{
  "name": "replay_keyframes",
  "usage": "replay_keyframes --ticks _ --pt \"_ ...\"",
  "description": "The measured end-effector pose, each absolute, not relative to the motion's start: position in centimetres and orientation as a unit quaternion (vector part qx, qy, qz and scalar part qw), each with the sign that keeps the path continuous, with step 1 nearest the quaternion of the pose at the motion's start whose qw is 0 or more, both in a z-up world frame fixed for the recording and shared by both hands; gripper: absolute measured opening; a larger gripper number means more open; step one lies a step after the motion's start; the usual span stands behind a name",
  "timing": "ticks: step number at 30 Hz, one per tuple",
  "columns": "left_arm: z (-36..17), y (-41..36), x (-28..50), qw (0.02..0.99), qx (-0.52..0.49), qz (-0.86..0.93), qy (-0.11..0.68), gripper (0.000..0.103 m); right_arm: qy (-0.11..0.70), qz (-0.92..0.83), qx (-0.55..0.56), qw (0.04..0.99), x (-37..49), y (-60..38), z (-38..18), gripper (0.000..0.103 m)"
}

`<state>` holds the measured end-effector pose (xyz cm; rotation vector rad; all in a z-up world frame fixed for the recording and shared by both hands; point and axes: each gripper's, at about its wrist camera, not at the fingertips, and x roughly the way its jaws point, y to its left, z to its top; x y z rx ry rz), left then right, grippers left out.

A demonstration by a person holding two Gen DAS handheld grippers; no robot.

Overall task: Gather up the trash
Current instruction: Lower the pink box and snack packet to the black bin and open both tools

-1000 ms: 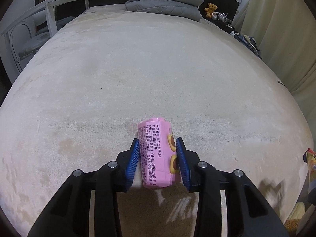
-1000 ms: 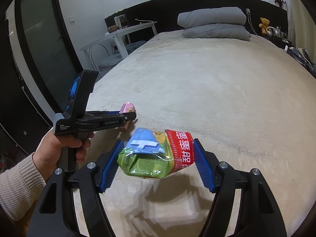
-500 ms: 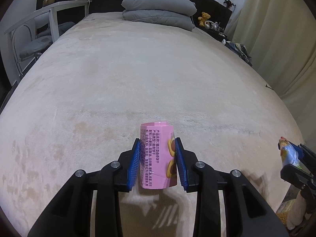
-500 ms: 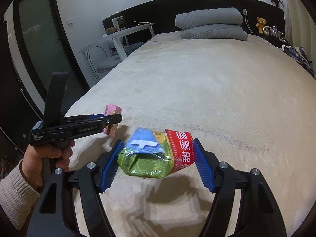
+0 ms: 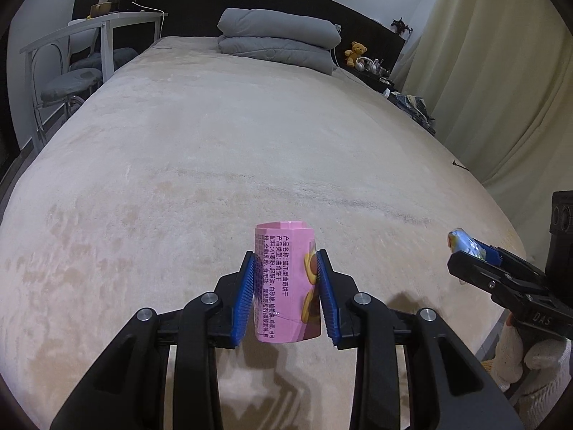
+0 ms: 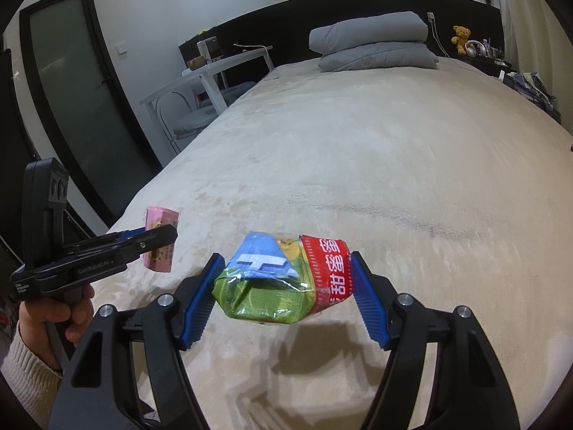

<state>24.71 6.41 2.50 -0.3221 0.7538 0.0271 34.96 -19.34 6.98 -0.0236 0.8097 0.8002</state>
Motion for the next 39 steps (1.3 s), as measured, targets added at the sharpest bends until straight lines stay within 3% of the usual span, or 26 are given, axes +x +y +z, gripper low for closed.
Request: replay_keyframes --ticks 39 --pt "0.9 -1.1 5.4 0.932 -0.149 -0.006 0.330 0.033 0.356 0.383 0.042 0.851 19.1 -27.7 6.3 0.070"
